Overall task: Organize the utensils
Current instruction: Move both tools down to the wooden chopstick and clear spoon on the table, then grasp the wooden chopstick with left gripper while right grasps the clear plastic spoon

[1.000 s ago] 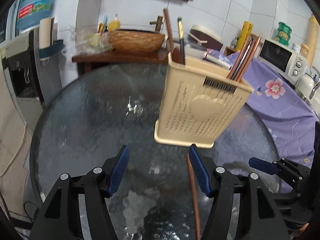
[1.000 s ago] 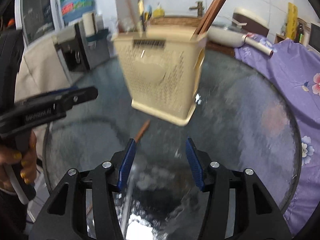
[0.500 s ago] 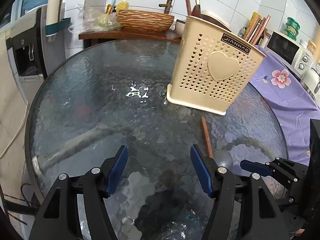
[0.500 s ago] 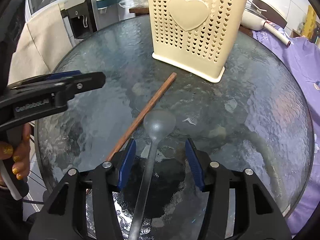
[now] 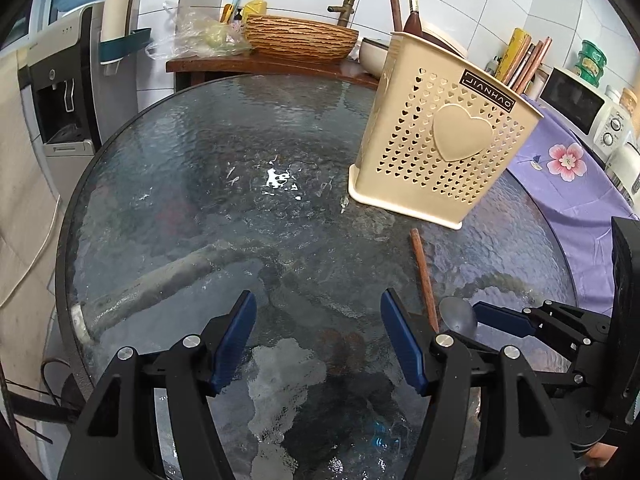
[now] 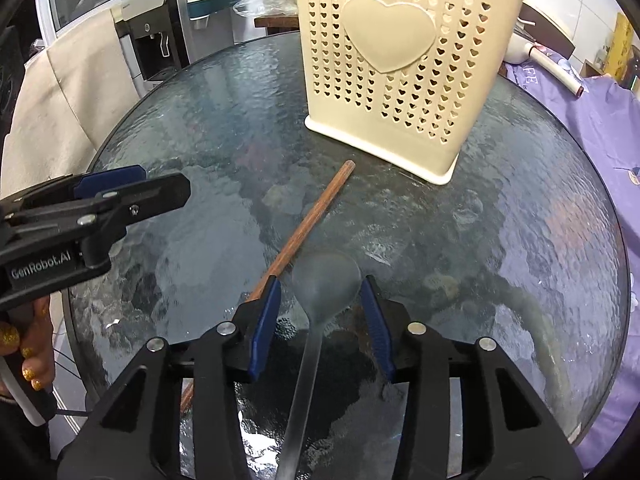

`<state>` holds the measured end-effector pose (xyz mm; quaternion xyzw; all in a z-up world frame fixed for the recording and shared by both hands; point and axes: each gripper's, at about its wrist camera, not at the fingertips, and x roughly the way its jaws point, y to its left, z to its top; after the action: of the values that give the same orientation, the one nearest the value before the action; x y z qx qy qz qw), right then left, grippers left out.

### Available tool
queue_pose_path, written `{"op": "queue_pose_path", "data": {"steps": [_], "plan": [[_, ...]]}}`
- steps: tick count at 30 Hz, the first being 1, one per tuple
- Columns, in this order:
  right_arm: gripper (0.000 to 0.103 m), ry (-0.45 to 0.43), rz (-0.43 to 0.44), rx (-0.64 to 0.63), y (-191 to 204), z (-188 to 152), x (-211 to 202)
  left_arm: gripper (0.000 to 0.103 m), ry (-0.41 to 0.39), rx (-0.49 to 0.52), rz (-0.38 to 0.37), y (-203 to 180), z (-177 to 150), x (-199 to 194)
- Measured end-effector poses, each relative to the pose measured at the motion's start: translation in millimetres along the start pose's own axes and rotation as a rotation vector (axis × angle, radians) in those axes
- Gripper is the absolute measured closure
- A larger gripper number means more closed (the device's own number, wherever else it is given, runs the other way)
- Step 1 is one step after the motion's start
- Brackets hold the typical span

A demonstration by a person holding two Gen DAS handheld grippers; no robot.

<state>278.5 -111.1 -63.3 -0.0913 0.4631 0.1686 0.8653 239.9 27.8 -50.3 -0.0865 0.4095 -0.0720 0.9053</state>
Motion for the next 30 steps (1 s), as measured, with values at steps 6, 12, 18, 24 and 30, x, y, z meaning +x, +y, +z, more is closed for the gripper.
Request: {"op": "queue_pose_path", "data": {"steps": [6,12,18,24,30], "plan": [[0.067,-0.008,0.014,0.013,-1,0,0,0.04,0.012,0.015,-0.004,-5,0,4],[0.067,-0.024,0.02,0.084,-31,-7,-12,0.04,0.039,0.041,-0.048,-22,3,10],[0.067,-0.058,0.014,0.175,-61,-12,-26,0.045,0.088,0.087,-0.093,-46,6,23],[0.067,-0.076,0.008,0.208,-76,-15,-34,0.051,0.142,0.163,-0.096,-76,12,47],[0.067,-0.084,0.008,0.22,-78,-17,-37,0.065,0.158,0.182,-0.072,-88,17,62]]}}
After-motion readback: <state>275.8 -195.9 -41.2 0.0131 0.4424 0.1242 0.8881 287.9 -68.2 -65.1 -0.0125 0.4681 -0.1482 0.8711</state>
